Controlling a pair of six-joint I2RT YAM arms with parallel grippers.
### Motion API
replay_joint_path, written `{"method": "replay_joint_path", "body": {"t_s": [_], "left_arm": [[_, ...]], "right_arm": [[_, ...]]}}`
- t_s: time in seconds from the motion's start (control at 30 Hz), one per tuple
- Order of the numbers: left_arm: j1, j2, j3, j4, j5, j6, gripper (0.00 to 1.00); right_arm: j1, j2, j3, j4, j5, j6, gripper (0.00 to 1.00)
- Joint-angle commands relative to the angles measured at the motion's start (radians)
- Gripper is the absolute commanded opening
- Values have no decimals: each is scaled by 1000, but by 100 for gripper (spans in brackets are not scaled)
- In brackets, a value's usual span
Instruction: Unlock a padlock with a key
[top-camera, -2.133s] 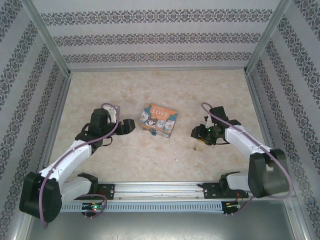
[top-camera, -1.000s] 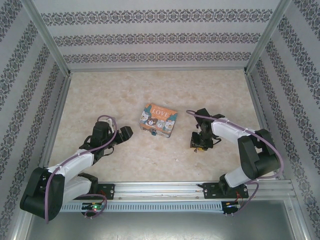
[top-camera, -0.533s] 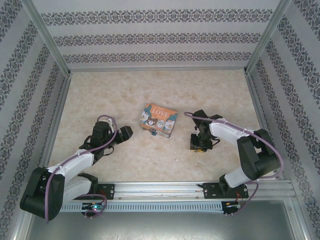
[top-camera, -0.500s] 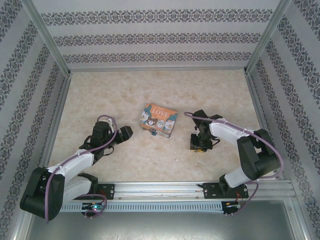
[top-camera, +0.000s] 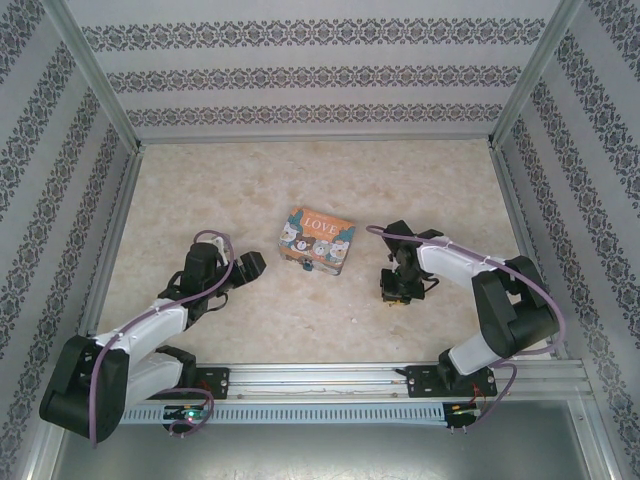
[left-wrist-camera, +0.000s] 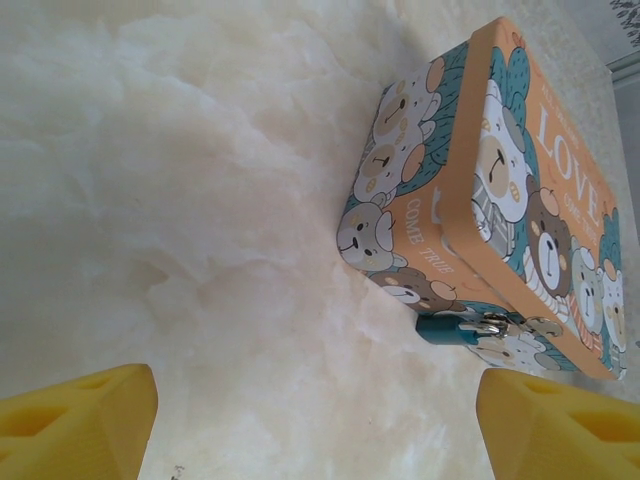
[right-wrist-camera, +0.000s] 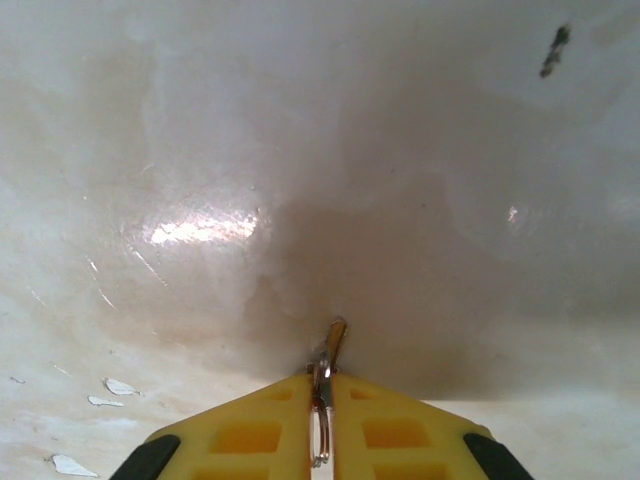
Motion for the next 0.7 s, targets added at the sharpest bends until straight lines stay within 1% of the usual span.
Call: {"method": "replay_joint_path", "body": {"t_s": [0.0, 0.07, 0.3, 0.47, 0.67], "left_arm": [[-1, -32, 20, -12, -19, 5, 83], [-2, -48, 28, -18, -19, -1, 84], [0, -89, 88, -34, 11, -66, 84], [-1, -70, 148, -25, 69, -182, 83], [-3, -7, 189, 84, 174, -359, 79]], "right_arm": [[9, -6, -2, -30, 38, -18, 5], [9, -32, 2, -18, 34, -24, 0], [11, -165, 22, 69, -16, -93, 0], [14, -270, 34, 168, -84, -162, 0], [26, -399, 22, 328, -149, -214, 0]]}}
